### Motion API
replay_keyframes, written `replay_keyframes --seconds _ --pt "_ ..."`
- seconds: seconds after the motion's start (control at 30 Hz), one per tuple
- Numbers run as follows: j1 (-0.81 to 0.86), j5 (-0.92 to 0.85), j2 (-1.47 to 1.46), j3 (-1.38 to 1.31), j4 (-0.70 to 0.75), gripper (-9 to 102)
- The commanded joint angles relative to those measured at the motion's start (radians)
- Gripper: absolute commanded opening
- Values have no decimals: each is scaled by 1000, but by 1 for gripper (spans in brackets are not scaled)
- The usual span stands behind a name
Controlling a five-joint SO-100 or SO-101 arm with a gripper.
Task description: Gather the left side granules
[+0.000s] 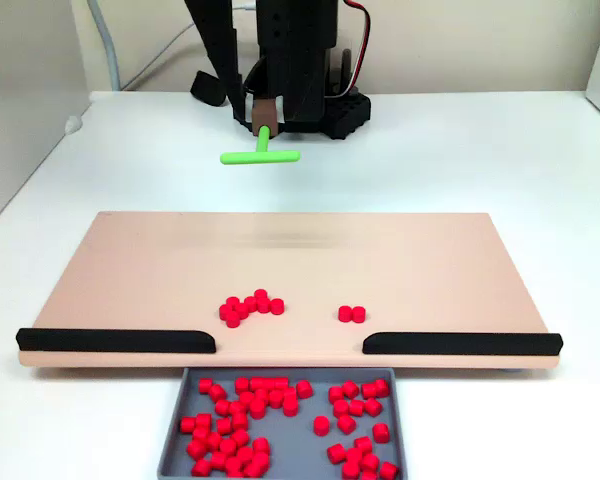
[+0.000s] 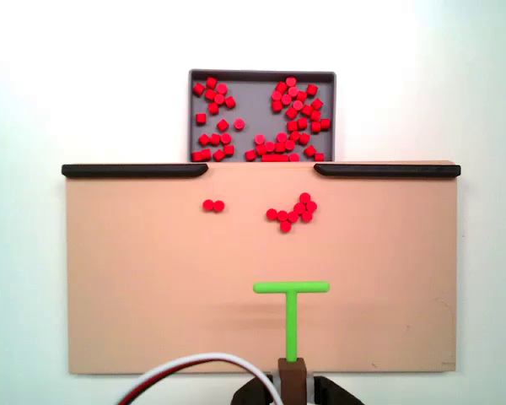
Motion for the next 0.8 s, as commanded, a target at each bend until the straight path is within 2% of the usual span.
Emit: replay_keyframes --seconds 0.0,0.77 --pt "-11 -3 14 -5 -8 0" --pt "-12 6 20 -5 -8 0"
